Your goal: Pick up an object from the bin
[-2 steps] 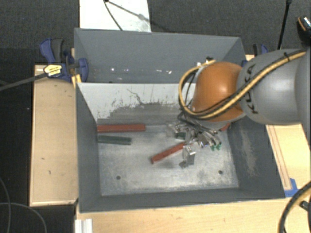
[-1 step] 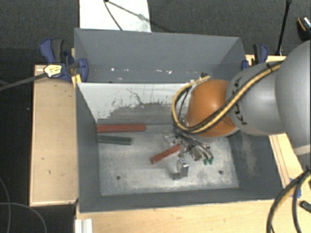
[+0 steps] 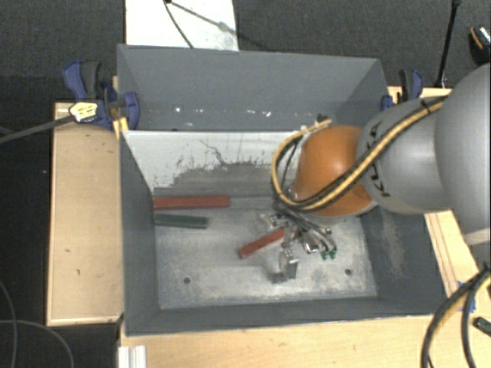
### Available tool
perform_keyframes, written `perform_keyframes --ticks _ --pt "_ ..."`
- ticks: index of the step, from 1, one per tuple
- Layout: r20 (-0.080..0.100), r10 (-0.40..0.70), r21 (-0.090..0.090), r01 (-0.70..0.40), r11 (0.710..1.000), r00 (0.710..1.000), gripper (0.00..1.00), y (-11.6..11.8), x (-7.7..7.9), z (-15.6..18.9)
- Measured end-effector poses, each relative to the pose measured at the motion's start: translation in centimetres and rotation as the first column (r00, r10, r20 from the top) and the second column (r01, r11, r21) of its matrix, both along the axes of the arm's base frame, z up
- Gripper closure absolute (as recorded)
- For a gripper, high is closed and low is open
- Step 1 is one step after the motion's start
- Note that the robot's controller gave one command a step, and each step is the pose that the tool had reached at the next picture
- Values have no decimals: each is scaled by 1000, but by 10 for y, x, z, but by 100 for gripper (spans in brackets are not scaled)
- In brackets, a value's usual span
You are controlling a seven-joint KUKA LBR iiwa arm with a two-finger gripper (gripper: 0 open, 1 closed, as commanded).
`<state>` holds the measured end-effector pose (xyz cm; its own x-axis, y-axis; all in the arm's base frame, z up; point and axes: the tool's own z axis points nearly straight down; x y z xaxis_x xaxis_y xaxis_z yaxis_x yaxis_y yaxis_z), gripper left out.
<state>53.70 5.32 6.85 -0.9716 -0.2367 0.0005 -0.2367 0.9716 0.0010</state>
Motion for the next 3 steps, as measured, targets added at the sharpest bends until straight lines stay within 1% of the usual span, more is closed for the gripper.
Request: perform_keyframes --ticks 1,2,3 --pt "1 0 0 0 1000 1000 100 0 0 0" --pt "7 -1 0 1 1000 1000 100 0 2 40" --pt "6 -2 0 2 1000 1000 100 0 2 43"
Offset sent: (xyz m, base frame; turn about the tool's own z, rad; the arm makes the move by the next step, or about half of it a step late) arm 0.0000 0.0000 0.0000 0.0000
